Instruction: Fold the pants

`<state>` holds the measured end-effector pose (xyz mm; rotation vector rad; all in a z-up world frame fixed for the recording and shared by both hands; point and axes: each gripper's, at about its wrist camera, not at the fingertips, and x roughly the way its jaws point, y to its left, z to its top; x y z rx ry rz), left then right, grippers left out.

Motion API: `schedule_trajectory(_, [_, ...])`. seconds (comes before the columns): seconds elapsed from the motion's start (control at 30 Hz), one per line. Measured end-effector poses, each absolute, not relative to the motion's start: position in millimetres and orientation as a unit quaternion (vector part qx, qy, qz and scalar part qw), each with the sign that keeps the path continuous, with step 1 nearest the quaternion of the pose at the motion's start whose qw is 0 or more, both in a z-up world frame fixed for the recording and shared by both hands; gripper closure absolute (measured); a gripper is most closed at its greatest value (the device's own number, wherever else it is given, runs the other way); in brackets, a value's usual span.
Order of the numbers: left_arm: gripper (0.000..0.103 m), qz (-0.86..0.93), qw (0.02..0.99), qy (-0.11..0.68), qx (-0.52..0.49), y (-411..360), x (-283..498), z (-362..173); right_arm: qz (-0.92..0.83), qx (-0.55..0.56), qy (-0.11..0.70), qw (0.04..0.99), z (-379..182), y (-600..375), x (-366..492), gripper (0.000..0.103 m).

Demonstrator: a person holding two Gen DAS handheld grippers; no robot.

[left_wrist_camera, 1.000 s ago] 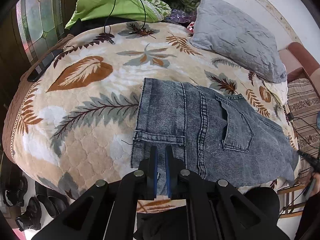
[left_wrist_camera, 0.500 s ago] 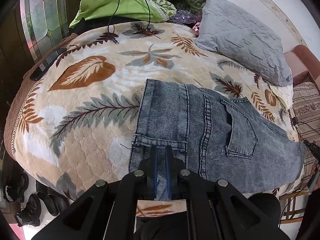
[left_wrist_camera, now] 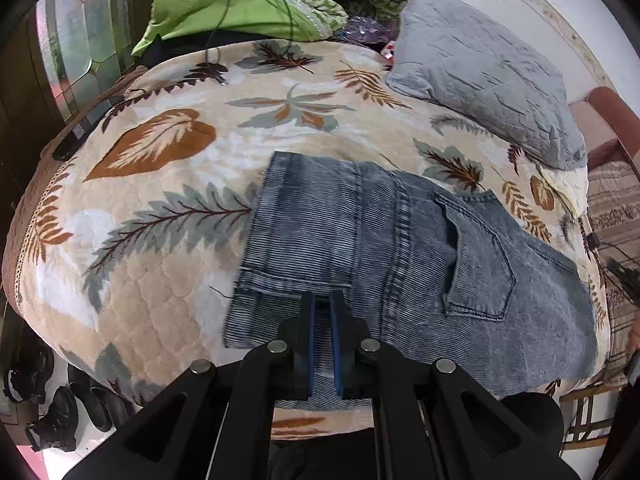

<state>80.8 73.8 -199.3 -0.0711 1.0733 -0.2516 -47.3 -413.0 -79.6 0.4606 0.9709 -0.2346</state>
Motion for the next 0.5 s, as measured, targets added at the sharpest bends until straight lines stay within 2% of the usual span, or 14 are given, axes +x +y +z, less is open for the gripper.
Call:
schedule_trajectory(0.1, [0.091, -0.124, 0.855, 0.504, -0.001, 64.7, 74.4, -199.1, -0.04, 0.179, 0.512, 0.839, -112.8, -358.8, 0.0, 0.102])
schedule_trajectory(0.17, [0.065, -0.123, 0.856, 0.501, 0.015, 62.2, 71.3, -200.3, -0.005, 0.145, 0.559, 0.816, -141.8, -323.2, 33.1, 0.102])
schedule_trajectory(0.23, [0.052, -0.119, 0.861, 0.494, 0.028, 62.1, 69.7, -200.6, 0.01, 0.122, 0.576, 0.808, -159.3, -301.1, 51.2, 0.102])
schedule_trajectory(0.37, [0.042, -0.112, 0.868, 0.482, 0.048, 63.9, 71.5, -202.8, 0.023, 0.09, 0.585, 0.805, -177.0, -284.4, 77.5, 0.102])
schedule_trajectory(0.5, [0.039, -0.11, 0.868, 0.483, 0.048, 65.3, 76.9, -208.8, 0.027, 0.065, 0.585, 0.808, -182.7, -274.3, 97.6, 0.102])
